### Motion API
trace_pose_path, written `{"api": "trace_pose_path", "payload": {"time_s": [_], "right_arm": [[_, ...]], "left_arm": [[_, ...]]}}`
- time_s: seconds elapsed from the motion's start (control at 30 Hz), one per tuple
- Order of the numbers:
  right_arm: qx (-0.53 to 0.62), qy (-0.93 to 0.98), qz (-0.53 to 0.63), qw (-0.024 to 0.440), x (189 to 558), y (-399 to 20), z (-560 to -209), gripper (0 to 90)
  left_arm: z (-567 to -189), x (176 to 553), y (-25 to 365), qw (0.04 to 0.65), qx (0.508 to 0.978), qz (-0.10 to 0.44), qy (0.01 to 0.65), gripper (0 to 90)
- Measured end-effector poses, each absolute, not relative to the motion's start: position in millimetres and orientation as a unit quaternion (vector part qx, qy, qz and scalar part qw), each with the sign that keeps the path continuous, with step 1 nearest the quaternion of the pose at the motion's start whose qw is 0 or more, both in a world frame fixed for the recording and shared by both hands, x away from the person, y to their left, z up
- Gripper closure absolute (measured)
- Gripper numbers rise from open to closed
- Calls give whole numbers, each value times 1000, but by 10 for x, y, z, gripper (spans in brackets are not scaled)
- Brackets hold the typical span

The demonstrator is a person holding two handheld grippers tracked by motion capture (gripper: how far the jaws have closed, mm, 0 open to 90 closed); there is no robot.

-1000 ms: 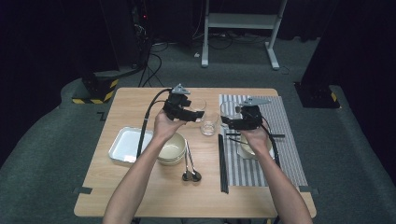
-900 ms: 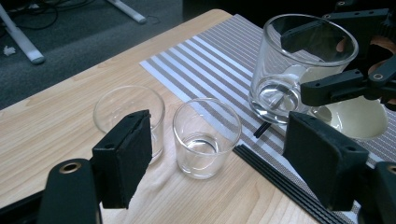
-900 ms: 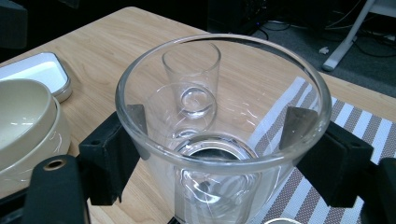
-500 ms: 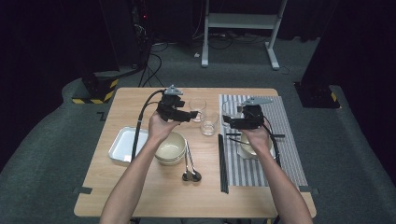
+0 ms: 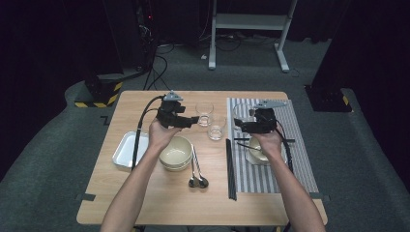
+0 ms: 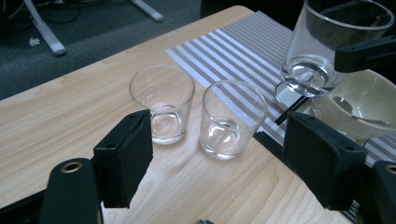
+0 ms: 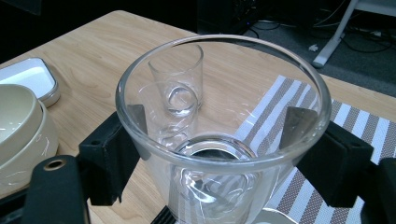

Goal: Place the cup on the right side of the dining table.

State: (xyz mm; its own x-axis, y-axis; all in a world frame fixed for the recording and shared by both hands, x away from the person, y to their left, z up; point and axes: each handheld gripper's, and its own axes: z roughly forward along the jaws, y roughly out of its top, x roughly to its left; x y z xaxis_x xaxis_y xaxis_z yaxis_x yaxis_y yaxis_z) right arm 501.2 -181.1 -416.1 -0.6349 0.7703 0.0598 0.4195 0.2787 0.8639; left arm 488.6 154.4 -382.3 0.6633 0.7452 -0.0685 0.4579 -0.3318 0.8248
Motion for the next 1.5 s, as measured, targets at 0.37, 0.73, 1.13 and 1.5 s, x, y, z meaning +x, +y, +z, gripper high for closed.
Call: {"api": "trace_pose_path", "payload": {"time_s": [0.37,0.73,1.13,1.5], "right_arm": [[388,775,459,192,5027,-1833,-4178,199],[396,773,455,196,5027,-1874,-4182,199],[402,772,451,196,5052,-1900,-4215,199],[407,772,448,194,5064,-1933,-4260,200]], "left_arm": [[-3898,4822,1727,436,792,171,392,249],[-3938,4748,1878,444,778,177,408,253],[-4006,4662,2044,441,770,184,423,257],[-4064,4565,2193,450,759,186,432,260]]}}
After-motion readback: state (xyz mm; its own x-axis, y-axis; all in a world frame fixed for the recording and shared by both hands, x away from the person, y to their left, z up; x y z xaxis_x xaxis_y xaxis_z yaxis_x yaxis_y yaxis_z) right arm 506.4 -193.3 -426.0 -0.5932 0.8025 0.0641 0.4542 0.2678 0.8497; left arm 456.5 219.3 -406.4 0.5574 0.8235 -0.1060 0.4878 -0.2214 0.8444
